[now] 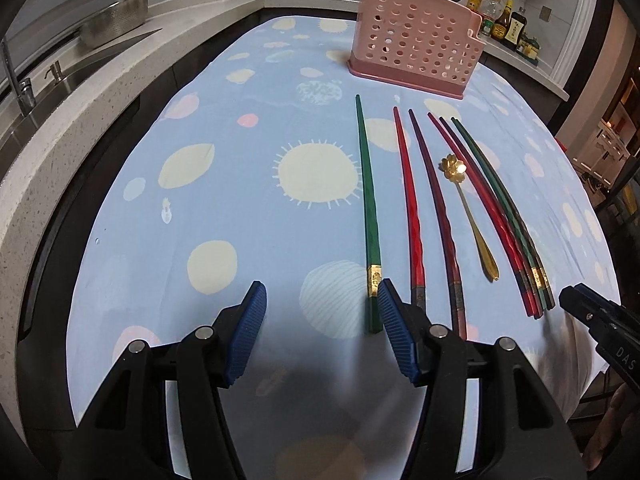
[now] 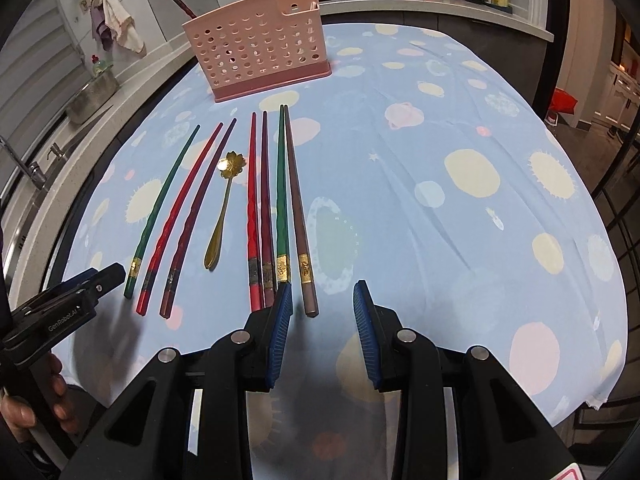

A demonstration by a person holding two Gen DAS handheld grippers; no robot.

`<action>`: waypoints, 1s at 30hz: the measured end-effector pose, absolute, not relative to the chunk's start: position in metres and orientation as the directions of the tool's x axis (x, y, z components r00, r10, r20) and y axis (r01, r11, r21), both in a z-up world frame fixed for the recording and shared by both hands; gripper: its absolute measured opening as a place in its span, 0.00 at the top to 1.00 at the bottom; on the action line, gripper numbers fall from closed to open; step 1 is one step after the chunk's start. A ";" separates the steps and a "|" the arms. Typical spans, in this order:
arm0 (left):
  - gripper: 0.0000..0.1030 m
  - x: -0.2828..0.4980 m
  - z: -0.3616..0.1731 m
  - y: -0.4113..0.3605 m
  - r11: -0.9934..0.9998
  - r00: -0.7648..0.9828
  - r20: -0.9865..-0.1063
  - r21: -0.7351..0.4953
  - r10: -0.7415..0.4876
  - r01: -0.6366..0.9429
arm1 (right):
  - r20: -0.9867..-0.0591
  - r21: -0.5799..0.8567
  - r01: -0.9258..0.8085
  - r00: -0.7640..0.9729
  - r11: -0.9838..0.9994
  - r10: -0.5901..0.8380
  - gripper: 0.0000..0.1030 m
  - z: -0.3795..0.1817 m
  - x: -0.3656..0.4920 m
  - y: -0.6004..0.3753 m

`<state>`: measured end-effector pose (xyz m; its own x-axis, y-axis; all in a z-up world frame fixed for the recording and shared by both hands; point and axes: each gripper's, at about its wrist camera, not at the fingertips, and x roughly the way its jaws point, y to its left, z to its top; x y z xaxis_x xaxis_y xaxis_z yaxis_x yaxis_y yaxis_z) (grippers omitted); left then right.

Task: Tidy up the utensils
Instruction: 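Grasp the green chopstick with the left tool while the right tool grasps the brown chopstick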

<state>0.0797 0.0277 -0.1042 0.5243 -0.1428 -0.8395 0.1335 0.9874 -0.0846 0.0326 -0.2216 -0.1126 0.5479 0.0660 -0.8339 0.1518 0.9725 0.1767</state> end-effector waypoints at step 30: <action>0.51 0.084 -0.112 0.017 0.985 0.508 -0.849 -0.075 -0.147 0.158 | -0.839 0.155 0.114 0.540 0.981 0.070 0.84 -0.128 0.053 -0.214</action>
<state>0.0843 0.0169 -0.1122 0.5080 -0.1467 -0.8488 0.1583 0.9845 -0.0754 0.0532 -0.2137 -0.1283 0.5400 0.0697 -0.8388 0.1140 0.9813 0.1550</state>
